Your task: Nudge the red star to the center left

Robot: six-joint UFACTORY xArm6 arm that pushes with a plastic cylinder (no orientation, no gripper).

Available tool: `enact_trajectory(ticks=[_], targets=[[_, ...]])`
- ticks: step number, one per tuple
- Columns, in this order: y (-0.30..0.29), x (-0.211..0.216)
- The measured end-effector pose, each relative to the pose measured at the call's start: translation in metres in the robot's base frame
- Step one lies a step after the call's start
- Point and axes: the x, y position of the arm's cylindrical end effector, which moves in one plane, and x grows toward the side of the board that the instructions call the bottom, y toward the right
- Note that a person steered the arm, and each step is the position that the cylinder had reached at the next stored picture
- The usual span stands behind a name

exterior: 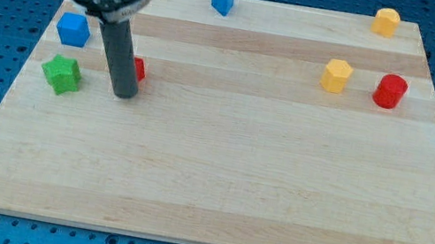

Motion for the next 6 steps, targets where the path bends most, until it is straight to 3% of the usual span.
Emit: enact_trajectory(ticks=[2, 3, 4, 6], targets=[[0.008, -0.012], [0.045, -0.024], [0.062, -0.065], [0.021, -0.068]])
